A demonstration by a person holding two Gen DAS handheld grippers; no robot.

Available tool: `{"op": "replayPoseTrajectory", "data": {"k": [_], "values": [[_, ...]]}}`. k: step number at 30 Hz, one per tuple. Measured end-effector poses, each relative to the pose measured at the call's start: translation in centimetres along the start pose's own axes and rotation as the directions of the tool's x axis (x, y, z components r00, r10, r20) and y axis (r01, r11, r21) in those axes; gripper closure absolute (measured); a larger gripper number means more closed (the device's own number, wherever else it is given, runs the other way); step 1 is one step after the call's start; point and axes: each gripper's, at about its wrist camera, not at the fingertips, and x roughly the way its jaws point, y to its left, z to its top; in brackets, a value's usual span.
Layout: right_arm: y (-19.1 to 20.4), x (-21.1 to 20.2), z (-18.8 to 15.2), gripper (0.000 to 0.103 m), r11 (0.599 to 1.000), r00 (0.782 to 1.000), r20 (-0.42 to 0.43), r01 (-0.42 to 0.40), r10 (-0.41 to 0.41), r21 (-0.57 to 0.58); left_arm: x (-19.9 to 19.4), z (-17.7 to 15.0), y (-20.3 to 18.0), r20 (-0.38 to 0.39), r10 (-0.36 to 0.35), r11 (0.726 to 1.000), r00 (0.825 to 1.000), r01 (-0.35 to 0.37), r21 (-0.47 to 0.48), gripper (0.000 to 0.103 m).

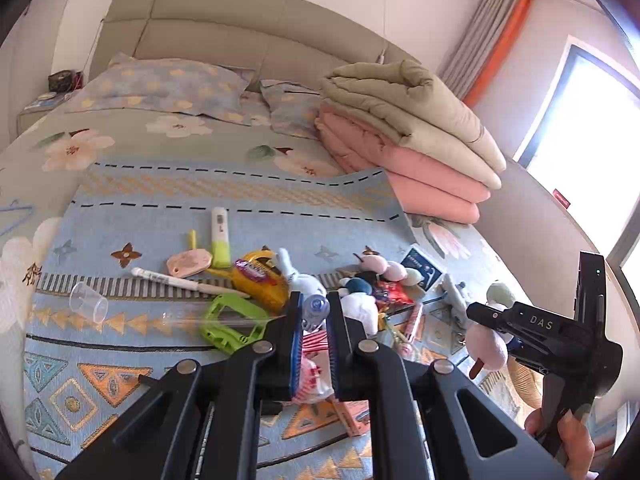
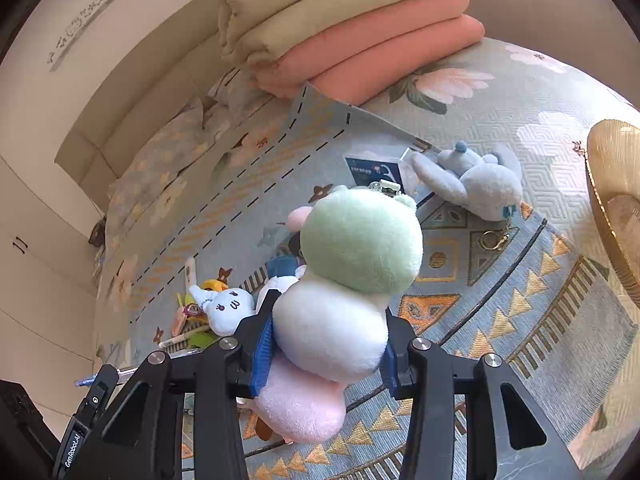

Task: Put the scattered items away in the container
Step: 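Carry the blue pen with the left tool while the right tool carries the pastel ball plush to the basket, then open the left tool over the basket while the right tool releases the ball plush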

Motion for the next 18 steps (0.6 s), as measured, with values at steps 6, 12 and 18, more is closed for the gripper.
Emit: {"op": "replayPoseTrajectory", "data": {"k": [6, 12, 18], "values": [[0.2, -3.7, 3.8, 0.059, 1.0, 0.996, 0.087, 0.017, -0.018, 0.008, 1.3, 1.0, -6.2, -0.022, -0.135, 0.989, 0.991, 0.136, 0.063, 0.095], [-5.4, -9.6, 5.6, 0.059, 0.977, 0.961, 0.197, 0.208, -0.194, -0.053, 5.6, 1.3, -15.8, -0.095, -0.302, 0.936, 0.949, 0.314, 0.16, 0.095], [-13.8, -12.6, 7.9, 0.059, 0.93, 0.903, 0.23, 0.368, -0.364, 0.027, 10.6, -0.5, -26.9, -0.21, -0.435, 0.843, 0.876, 0.478, 0.248, 0.095]]}}
